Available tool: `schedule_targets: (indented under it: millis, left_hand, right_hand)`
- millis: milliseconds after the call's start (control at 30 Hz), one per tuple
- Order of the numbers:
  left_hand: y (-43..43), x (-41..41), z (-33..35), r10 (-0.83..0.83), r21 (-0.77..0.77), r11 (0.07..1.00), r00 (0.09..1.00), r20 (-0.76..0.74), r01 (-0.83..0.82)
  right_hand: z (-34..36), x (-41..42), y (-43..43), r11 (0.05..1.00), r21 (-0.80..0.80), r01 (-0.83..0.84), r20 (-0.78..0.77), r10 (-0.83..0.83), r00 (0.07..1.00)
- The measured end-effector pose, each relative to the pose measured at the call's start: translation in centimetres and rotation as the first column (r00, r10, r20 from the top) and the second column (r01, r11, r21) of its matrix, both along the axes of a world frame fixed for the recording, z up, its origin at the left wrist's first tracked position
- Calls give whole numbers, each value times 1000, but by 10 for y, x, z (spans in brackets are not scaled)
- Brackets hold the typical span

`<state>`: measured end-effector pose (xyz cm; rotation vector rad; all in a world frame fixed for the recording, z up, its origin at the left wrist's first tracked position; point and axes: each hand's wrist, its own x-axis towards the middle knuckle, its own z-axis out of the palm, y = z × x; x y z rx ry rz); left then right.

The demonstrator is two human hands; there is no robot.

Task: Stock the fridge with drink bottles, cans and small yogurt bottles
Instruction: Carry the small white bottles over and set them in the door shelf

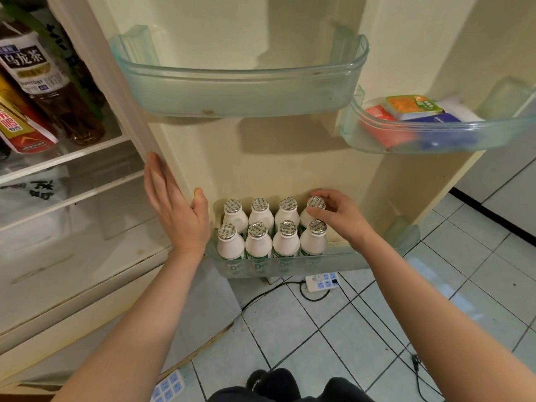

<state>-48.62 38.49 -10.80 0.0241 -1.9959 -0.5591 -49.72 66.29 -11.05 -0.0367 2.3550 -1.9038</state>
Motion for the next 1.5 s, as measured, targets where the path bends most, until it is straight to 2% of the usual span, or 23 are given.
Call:
schedule_targets:
  millis: [133, 233, 333, 433, 667, 867, 1033, 1167, 1267, 1333, 1400, 1500]
  left_hand:
    - [0, 0, 0, -1, -5, 1000, 1000, 0, 1]
    - [-1, 0, 0, 0, -7, 1000, 1000, -3, 0]
    - [-1, 0, -1, 5, -8, 1000, 1000, -5, -5]
    - [-1, 1, -2, 10, 3, 1000, 1000, 7, -10]
    - [-1, 1, -1, 4, -5, 1000, 1000, 1, -4]
    - [-2, 0, -2, -11, -11, 1000, 1000, 5, 11]
    - [-5, 1, -1, -15, -16, 1000, 999, 34, 15]
    - [-5, 6, 1, -32, -8, 999, 997, 74, 33]
    - [-6, 14, 7, -77, 17, 997, 988, 137, 75]
    - [-11, 24, 13, -162, 31, 987, 974, 158, 159]
    - [-18, 36, 20, -214, 42, 977, 962, 170, 210]
    - [-34, 58, 28, -150, 129, 984, 969, 195, 126]
  right_hand:
    - [-5, 7, -2, 992, -104, 76, 7, -76, 997]
    - [-13, 13, 1, 980, -93, 178, 49, -174, 984]
    - [-19, 15, 0, 979, -16, 204, 235, -195, 952]
    - [-16, 12, -6, 995, 36, 90, 380, -97, 920]
    - [-18, 10, -5, 981, 167, 98, 405, -159, 900]
    - [-11, 10, -8, 978, 199, 65, 375, -138, 917]
    - [-11, 13, -5, 958, 282, 45, 298, -132, 946]
    - [-7, 18, -4, 904, 424, 53, 231, -164, 959]
    - [3, 30, -4, 806, 543, 236, -18, -269, 963]
    - [14, 43, -12, 751, 508, 422, -274, -323, 906]
    - [26, 54, -29, 781, 372, 501, -451, -320, 833]
    - [44, 65, -66, 876, 266, 402, -562, -198, 803]
